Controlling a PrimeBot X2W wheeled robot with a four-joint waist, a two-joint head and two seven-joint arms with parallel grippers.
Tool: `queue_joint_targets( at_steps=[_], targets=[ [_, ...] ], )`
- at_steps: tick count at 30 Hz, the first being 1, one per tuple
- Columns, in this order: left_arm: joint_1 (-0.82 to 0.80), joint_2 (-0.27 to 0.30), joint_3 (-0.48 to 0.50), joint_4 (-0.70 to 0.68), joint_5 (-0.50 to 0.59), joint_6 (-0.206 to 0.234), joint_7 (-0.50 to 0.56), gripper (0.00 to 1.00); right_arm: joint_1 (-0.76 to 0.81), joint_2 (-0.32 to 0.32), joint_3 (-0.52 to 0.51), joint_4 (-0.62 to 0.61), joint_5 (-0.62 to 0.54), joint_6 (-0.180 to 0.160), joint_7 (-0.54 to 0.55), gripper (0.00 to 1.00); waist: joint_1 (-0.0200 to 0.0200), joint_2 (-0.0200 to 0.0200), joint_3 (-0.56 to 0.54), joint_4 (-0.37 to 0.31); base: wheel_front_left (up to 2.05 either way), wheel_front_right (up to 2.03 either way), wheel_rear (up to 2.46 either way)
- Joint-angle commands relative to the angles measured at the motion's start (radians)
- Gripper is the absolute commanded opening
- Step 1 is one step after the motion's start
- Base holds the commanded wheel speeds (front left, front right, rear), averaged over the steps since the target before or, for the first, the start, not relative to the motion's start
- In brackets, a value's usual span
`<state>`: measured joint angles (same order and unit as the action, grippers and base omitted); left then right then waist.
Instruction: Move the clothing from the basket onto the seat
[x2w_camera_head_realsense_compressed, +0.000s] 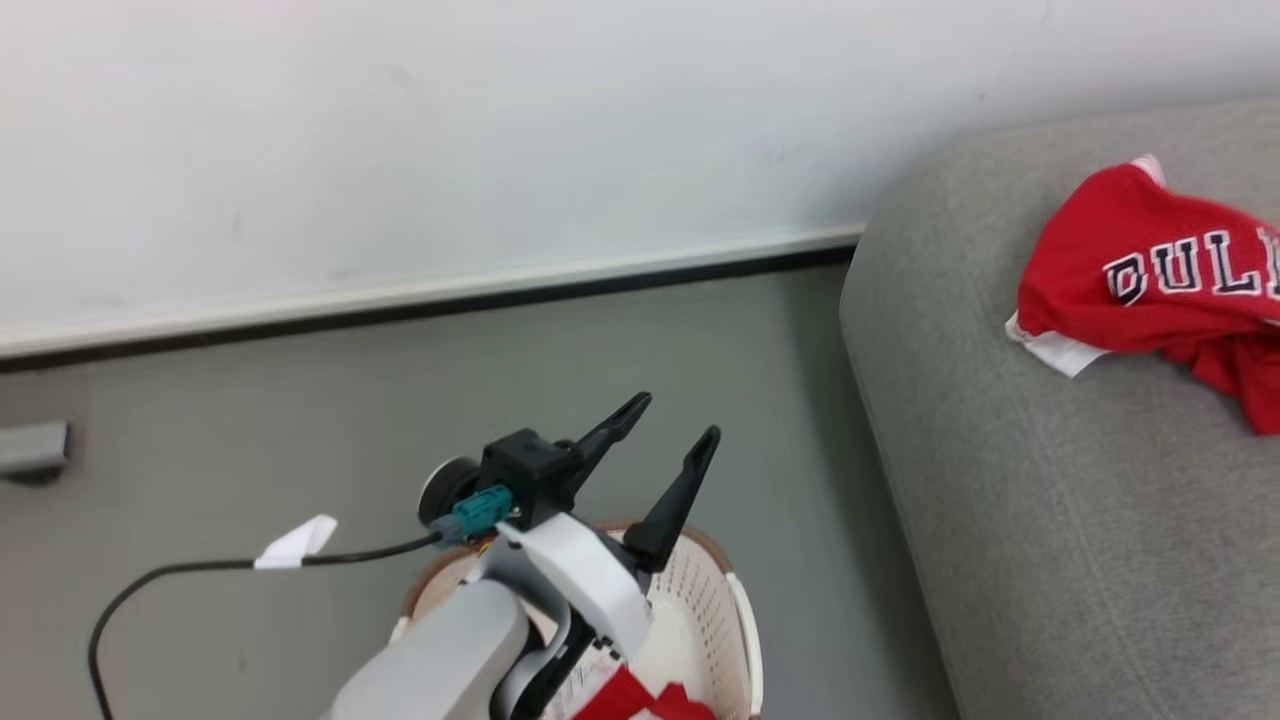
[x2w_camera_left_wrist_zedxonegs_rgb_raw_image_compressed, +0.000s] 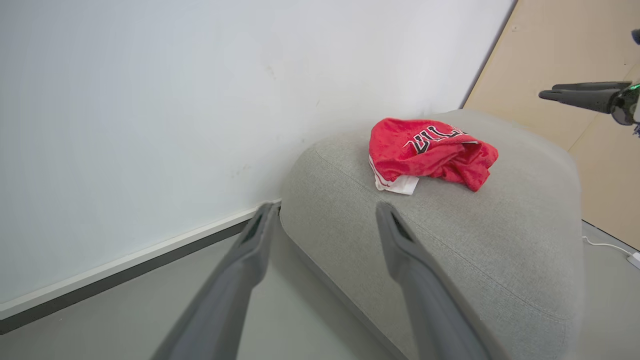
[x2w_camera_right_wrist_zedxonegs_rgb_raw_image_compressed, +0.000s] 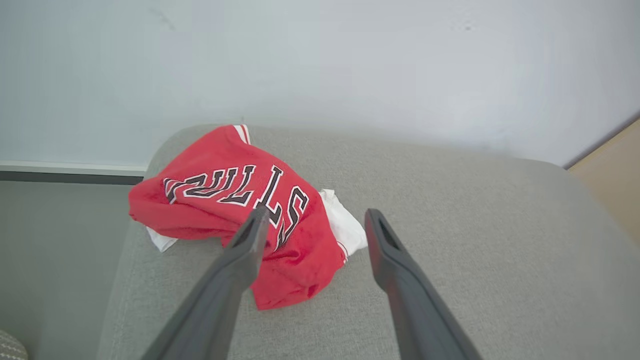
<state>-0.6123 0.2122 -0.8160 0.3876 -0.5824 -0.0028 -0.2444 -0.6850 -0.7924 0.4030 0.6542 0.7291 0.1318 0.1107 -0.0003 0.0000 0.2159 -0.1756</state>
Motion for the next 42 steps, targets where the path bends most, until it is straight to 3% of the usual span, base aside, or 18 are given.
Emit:
queue_joint_targets(
  at_steps=[1,14,21,27,35,42],
  targets=[
    [0.022,0.013,0.007,-0.004,-0.009,0.006,-0.005,1.00,0.026,-0.011,0.005,-0.023,0.000,-0.002,-0.013,1.00,0.0003,0.0000,-0.059,-0.011,0.00,0.00,0.00],
    [0.169,0.083,0.112,-0.070,-0.067,0.091,-0.018,1.00,0.147,0.067,-0.015,-0.317,-0.025,-0.002,-0.136,1.00,0.0003,0.0000,-0.217,0.026,0.00,0.00,0.00],
    [0.232,0.140,0.197,-0.114,-0.075,0.133,-0.019,1.00,0.225,0.168,-0.066,-0.396,-0.060,-0.002,-0.225,1.00,0.0003,0.0000,-0.244,0.077,0.00,0.00,0.00],
    [0.314,0.192,0.317,-0.172,-0.017,0.180,-0.020,1.00,0.326,0.297,-0.112,-0.423,-0.097,-0.002,-0.284,1.00,0.0003,0.0000,-0.256,0.120,0.00,0.00,0.00],
    [0.438,0.185,0.446,-0.227,0.077,0.219,-0.020,1.00,0.469,0.420,-0.169,-0.449,-0.213,-0.002,-0.356,1.00,0.0003,0.0000,-0.265,0.168,0.00,0.00,0.00],
    [0.526,0.143,0.541,-0.235,0.157,0.242,-0.020,1.00,0.593,0.546,-0.259,-0.446,-0.338,-0.002,-0.376,1.00,0.0003,0.0000,-0.266,0.181,0.00,0.00,0.00]
  ],
)
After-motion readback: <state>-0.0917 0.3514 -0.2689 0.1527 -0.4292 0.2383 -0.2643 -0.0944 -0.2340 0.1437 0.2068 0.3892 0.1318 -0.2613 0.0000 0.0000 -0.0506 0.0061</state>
